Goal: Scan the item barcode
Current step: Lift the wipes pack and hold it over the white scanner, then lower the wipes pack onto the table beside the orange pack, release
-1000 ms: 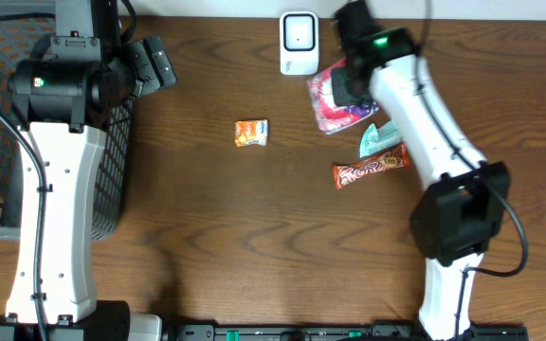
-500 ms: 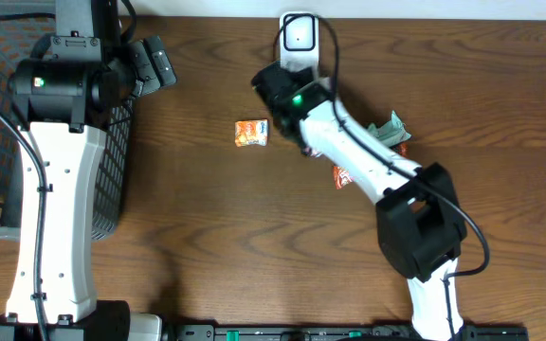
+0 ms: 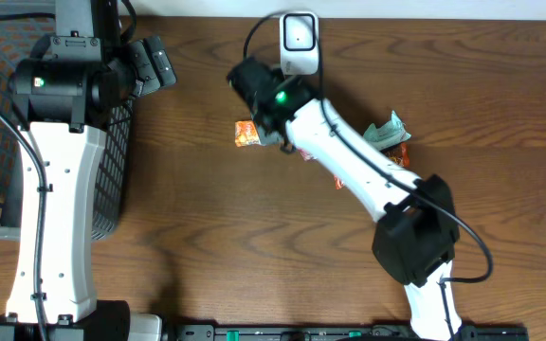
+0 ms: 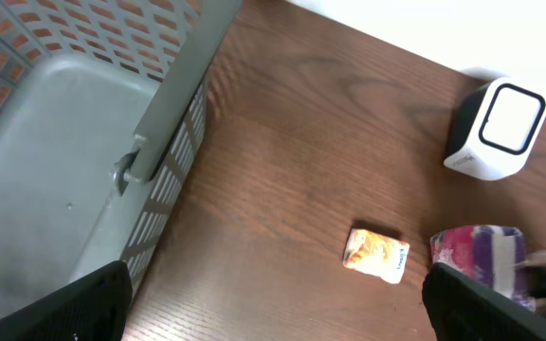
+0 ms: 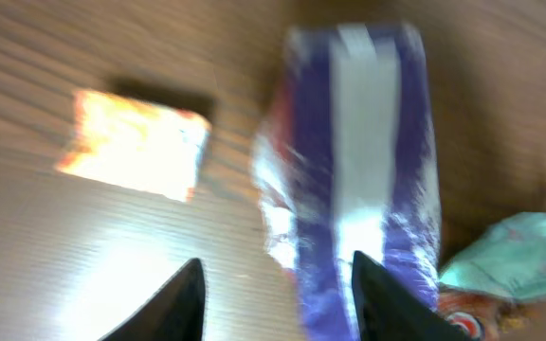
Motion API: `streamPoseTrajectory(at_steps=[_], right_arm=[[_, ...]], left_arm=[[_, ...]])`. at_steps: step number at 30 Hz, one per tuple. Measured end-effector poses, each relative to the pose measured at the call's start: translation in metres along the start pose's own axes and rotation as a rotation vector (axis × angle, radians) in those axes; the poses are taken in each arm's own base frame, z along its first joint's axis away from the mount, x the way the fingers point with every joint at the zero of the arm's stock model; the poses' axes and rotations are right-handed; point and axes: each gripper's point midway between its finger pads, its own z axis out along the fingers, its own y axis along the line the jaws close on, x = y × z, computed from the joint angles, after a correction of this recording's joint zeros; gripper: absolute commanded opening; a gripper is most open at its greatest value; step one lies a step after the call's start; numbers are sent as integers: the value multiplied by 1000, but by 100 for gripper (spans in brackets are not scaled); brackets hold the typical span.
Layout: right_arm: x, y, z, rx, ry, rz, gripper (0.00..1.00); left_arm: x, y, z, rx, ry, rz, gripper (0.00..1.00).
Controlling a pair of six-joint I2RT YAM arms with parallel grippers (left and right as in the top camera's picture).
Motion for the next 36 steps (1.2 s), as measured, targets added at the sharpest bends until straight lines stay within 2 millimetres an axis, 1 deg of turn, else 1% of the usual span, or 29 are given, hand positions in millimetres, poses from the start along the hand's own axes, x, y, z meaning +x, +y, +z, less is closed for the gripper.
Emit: streamPoseTrajectory(at_steps=[2, 3, 4, 5, 6, 7, 9, 11, 12, 13, 15, 17, 20, 21, 22, 24, 26, 27, 29, 31, 33, 34, 36], right_arm=[[-21, -1, -18, -112, -24, 45, 50], [-30, -3, -25, -167, -33, 59, 53], [-38, -7, -32, -225, -41, 73, 54], [-44, -11, -37, -263, -47, 81, 54], [-49, -18, -40, -305, -49, 93, 51], [-52, -29, -41, -334, -45, 112, 49], [-51, -50, -37, -353, -22, 148, 48], [-50, -73, -29, -330, -9, 185, 45], [-48, -86, -22, -310, -1, 204, 42], [-45, -96, -17, -291, 8, 216, 35], [-36, -110, -2, -258, 35, 232, 25], [-23, -113, 15, -245, 71, 238, 24], [-1, -102, 37, -279, 132, 233, 24], [4, -97, 42, -296, 145, 229, 25], [10, -87, 46, -328, 163, 217, 25], [19, -71, 49, -372, 187, 197, 25], [24, -52, 46, -418, 203, 167, 30], [26, -41, 43, -440, 206, 147, 35], [29, -24, 39, -464, 212, 111, 38], [33, -9, 35, -476, 222, 81, 45], [34, -5, 29, -465, 232, 78, 53], [32, -6, 26, -453, 229, 81, 57], [19, -15, 20, -421, 194, 100, 66]], left_arm=[[0, 0, 0, 0, 0, 0, 98], [0, 0, 0, 0, 0, 0, 98], [0, 0, 0, 0, 0, 0, 98], [0, 0, 0, 0, 0, 0, 98], [0, 0, 0, 0, 0, 0, 98], [0, 0, 0, 0, 0, 0, 98], [0, 0, 0, 0, 0, 0, 98], [0, 0, 0, 0, 0, 0, 98], [0, 0, 0, 0, 0, 0, 98], [0, 0, 0, 0, 0, 0, 98], [0, 0, 0, 0, 0, 0, 98], [0, 0, 0, 0, 0, 0, 98], [0, 0, 0, 0, 0, 0, 98], [0, 0, 0, 0, 0, 0, 98], [0, 0, 0, 0, 0, 0, 98], [0, 0, 0, 0, 0, 0, 98], [0, 0, 0, 0, 0, 0, 98], [0, 0, 0, 0, 0, 0, 98], [0, 0, 0, 0, 0, 0, 98], [0, 0, 0, 0, 0, 0, 98], [0, 0, 0, 0, 0, 0, 98], [0, 0, 0, 0, 0, 0, 98], [0, 0, 0, 0, 0, 0, 98]])
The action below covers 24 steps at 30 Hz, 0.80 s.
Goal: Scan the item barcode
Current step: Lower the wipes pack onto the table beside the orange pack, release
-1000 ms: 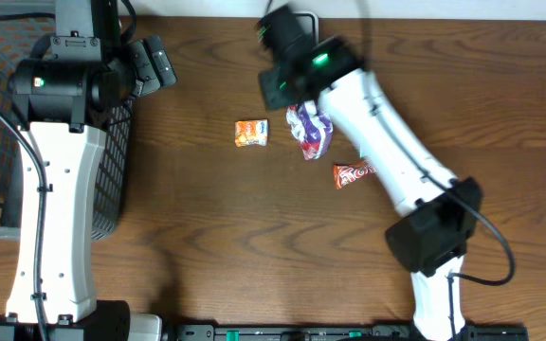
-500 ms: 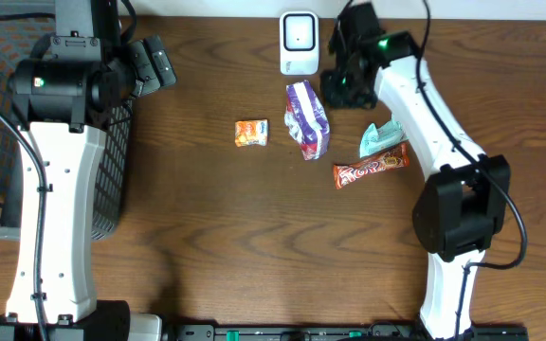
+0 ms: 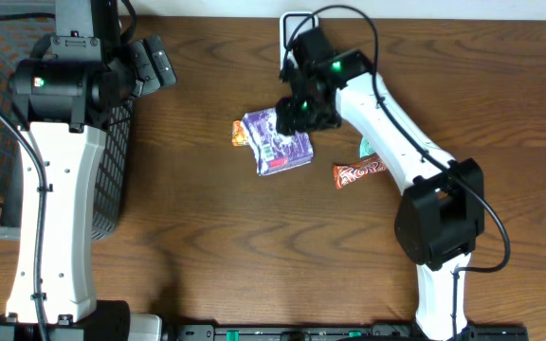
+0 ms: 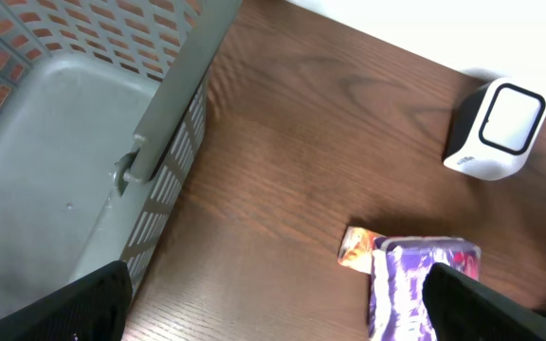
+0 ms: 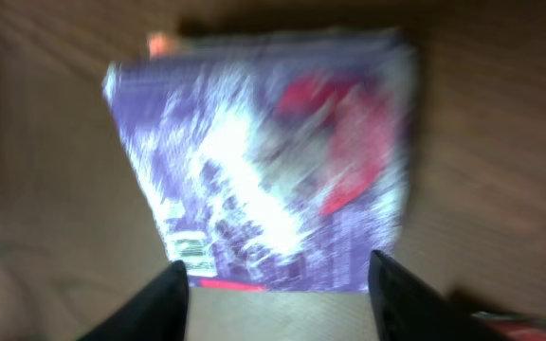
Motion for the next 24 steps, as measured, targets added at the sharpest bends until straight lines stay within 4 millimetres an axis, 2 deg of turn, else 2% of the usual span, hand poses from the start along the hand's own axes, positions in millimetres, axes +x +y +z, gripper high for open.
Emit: streamPoseTrajectory(at_steps=[4, 8, 11, 15, 24], right_arm=[[-25, -21, -18, 35, -83, 46, 68], [-36, -52, -27, 22, -114, 97, 69], [-42, -64, -29, -44, -134, 79, 70], [-37, -65, -13, -120, -126, 57, 70], [-27, -50, 55, -345, -89, 27, 67]], left_arm=[[0, 0, 0, 0, 0, 0, 98], [0, 0, 0, 0, 0, 0, 98], [0, 0, 0, 0, 0, 0, 98], [0, 0, 0, 0, 0, 0, 98], [0, 0, 0, 0, 0, 0, 98]])
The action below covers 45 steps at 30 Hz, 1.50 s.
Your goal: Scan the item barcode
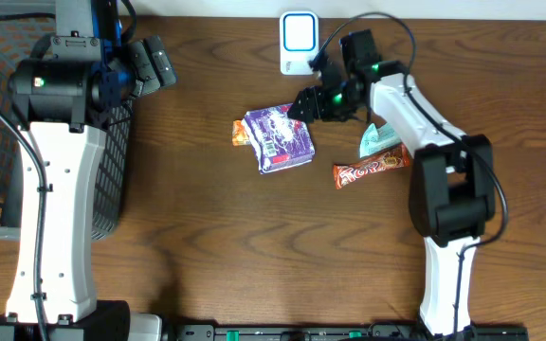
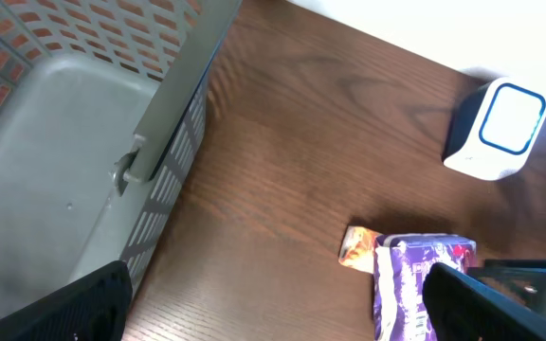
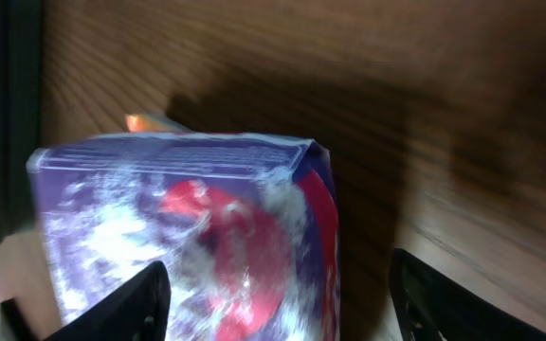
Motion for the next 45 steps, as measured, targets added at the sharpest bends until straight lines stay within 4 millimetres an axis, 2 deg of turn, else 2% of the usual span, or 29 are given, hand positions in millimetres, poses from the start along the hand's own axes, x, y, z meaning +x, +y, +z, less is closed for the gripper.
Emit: streamPoseTrajectory(at_steps=[2, 3, 5, 6, 10, 13, 15, 16, 17, 21, 24, 26, 28, 30, 33, 34, 35, 36, 38, 39, 43, 45], right_arm=[[8, -5, 16, -47, 30, 25, 59], [12, -6, 22, -65, 45, 36, 50], [17, -6, 31, -123, 67, 60, 21], [19, -3, 35, -156, 75, 63, 1], [20, 3, 29, -210, 86, 94, 1], [19, -4, 16, -136, 91, 134, 1], [16, -12, -4, -18, 80, 149, 1], [12, -15, -21, 73, 61, 143, 1], [-3, -16, -57, 222, -10, 111, 1], [-25, -7, -147, 574, -196, 47, 1], [-31, -4, -187, 818, -299, 31, 1], [-30, -9, -194, 956, -320, 23, 1], [-25, -18, -186, 1093, -303, 5, 1], [-19, -28, -165, 1175, -256, -20, 1], [-6, -39, -118, 1229, -164, -68, 2], [-1, -41, -99, 1229, -134, -89, 5], [3, -41, -85, 1228, -115, -105, 14], [5, -38, -72, 1235, -112, -124, 20], [8, -26, -59, 1219, -115, -157, 46], [8, -16, -52, 1198, -120, -174, 53], [14, 11, -36, 1115, -103, -204, 61], [11, 26, -37, 1062, -94, -200, 61]], left_arm=[[0, 0, 0, 0, 0, 0, 98], [0, 0, 0, 0, 0, 0, 98], [0, 0, 0, 0, 0, 0, 98], [0, 0, 0, 0, 0, 0, 98], [0, 0, 0, 0, 0, 0, 98], [0, 0, 0, 0, 1, 0, 98], [0, 0, 0, 0, 0, 0, 98], [0, 0, 0, 0, 1, 0, 98], [0, 0, 0, 0, 0, 0, 98], [0, 0, 0, 0, 1, 0, 98], [0, 0, 0, 0, 0, 0, 98], [0, 0, 0, 0, 0, 0, 98], [0, 0, 0, 0, 0, 0, 98], [0, 0, 0, 0, 1, 0, 98], [0, 0, 0, 0, 0, 0, 98], [0, 0, 0, 0, 0, 0, 98], [0, 0, 0, 0, 0, 0, 98], [0, 0, 0, 0, 0, 0, 98], [0, 0, 0, 0, 0, 0, 98], [0, 0, 0, 0, 0, 0, 98], [0, 0, 0, 0, 0, 0, 98], [0, 0, 0, 0, 1, 0, 98]])
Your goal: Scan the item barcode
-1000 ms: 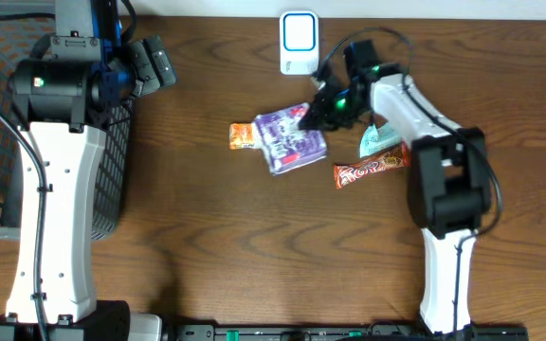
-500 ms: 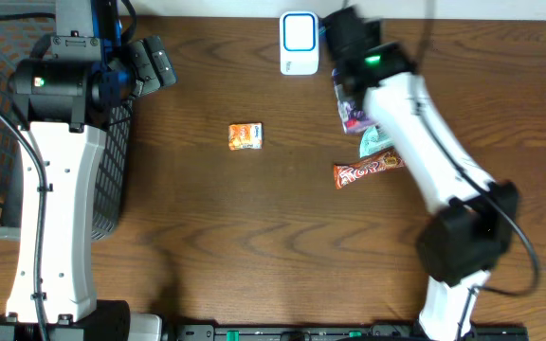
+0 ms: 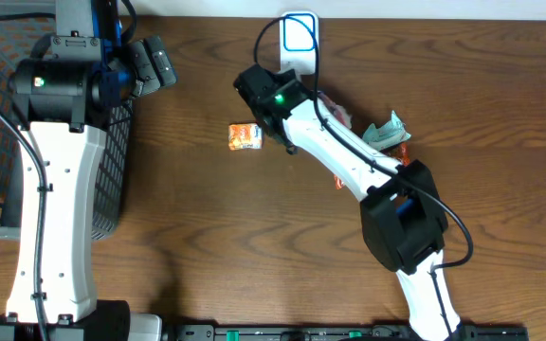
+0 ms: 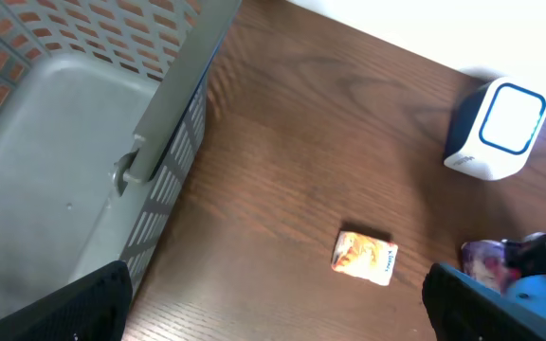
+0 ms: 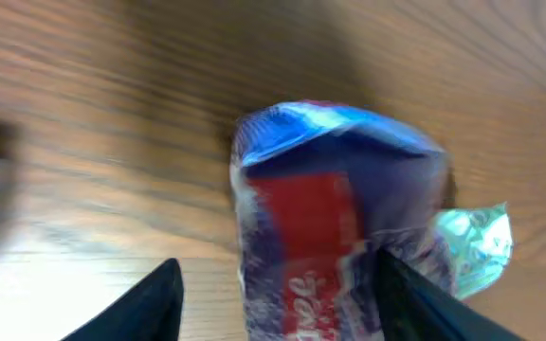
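Note:
A purple snack bag with a red stripe (image 5: 335, 213) lies between the spread fingers of my right gripper (image 5: 278, 263); the right finger (image 5: 415, 298) overlaps its edge and a gap shows at the left finger. In the overhead view only a strip of the bag (image 3: 336, 112) shows from under the right arm. The white scanner (image 3: 299, 33) stands at the table's far edge, its window ringed in blue (image 4: 497, 131). My left gripper (image 4: 273, 317) hangs open above the table near the basket, holding nothing.
A small orange packet (image 3: 245, 136) lies left of the right arm. A green packet (image 3: 387, 130) lies to the right, with an orange bar partly hidden under the arm. A dark mesh basket (image 3: 8, 133) fills the left edge.
The right arm has moved from right of the bag to over the table's middle. The purple bag has moved right, off the orange packet, and now sits under the arm. The left arm is unmoved.
First my right gripper was over the purple bag beside the orange packet. Then the bag lay flat in the middle, overlapping the packet, while the gripper was above it and then at its right. The scanner's ring turned blue. Now the bag is between the fingers again.

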Motion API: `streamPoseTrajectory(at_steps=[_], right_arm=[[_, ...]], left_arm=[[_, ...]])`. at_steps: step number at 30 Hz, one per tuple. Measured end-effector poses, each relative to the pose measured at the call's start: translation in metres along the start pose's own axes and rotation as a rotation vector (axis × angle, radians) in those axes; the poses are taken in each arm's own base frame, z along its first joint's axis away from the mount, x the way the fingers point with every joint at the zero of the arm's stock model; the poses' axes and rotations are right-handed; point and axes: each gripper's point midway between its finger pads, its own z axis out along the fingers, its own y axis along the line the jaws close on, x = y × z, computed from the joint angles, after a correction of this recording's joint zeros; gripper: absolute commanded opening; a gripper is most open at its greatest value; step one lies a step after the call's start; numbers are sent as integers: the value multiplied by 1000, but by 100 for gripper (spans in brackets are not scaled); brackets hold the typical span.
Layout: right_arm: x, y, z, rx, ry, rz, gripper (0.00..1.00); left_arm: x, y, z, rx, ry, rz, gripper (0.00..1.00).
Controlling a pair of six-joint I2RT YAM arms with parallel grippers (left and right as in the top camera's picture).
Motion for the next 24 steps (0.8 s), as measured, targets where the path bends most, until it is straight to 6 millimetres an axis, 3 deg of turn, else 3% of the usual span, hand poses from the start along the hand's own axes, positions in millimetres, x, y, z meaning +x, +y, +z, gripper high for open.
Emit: streamPoseTrajectory(at_steps=[3, 6, 10, 14, 16, 19, 24], right_arm=[[-19, -2, -26, -99, -1, 37, 62], [-44, -17, -52, -229, -17, 102, 76], [-63, -63, -65, -414, -2, 196, 90], [-54, -115, -48, -531, 53, 228, 92], [-45, -126, -34, -599, 80, 219, 90], [-27, -121, -16, -727, 128, 192, 87], [-2, -82, 17, -940, 145, 157, 87]], left_arm=[[0, 0, 0, 0, 0, 0, 98], [0, 0, 0, 0, 0, 0, 98], [0, 0, 0, 0, 0, 0, 98], [0, 0, 0, 0, 0, 0, 98], [0, 0, 0, 0, 0, 0, 98], [0, 0, 0, 0, 0, 0, 98], [0, 0, 0, 0, 0, 0, 98]])
